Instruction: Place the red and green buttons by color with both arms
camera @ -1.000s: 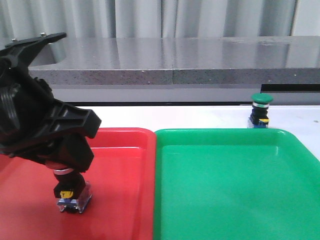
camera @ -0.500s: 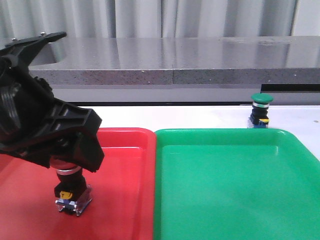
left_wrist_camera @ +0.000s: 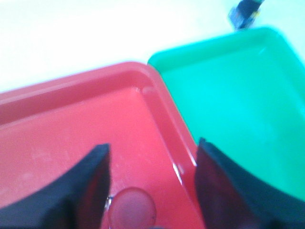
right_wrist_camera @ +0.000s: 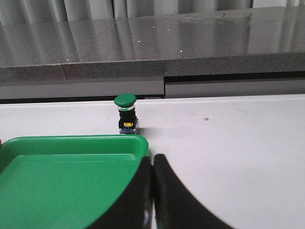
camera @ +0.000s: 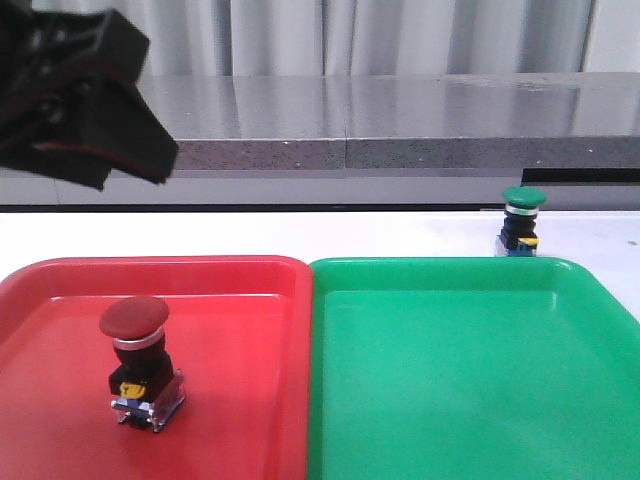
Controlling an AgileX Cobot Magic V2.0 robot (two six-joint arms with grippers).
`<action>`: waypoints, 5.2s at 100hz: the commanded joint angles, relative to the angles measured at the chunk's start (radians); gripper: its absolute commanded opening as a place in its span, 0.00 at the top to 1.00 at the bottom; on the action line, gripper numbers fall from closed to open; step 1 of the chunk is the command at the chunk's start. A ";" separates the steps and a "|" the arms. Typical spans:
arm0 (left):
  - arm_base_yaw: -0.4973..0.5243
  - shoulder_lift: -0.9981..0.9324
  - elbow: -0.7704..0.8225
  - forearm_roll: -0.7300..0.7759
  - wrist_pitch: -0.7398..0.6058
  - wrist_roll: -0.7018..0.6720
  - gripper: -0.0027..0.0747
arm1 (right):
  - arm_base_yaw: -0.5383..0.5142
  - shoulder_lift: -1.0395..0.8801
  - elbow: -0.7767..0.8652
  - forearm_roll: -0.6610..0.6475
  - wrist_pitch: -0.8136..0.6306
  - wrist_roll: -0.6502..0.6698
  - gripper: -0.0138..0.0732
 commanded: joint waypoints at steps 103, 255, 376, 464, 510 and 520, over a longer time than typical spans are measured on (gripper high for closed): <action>0.543 -0.724 0.427 0.004 -0.355 0.187 0.99 | -0.004 -0.017 -0.019 -0.009 -0.073 -0.004 0.92; 0.637 -1.221 0.705 0.114 -0.265 0.177 0.99 | -0.004 -0.017 -0.019 -0.009 -0.073 -0.004 0.92; 0.637 -1.221 0.705 0.114 -0.265 0.177 0.99 | -0.004 0.052 -0.237 0.002 0.104 0.003 0.92; 0.637 -1.221 0.705 0.114 -0.265 0.177 0.99 | -0.001 0.890 -0.824 -0.008 0.351 0.003 0.91; 0.637 -1.221 0.705 0.114 -0.265 0.177 0.99 | 0.000 1.195 -0.994 0.034 0.471 0.003 0.52; 0.637 -1.221 0.705 0.114 -0.265 0.177 0.99 | 0.000 1.251 -1.025 0.068 0.468 0.003 0.34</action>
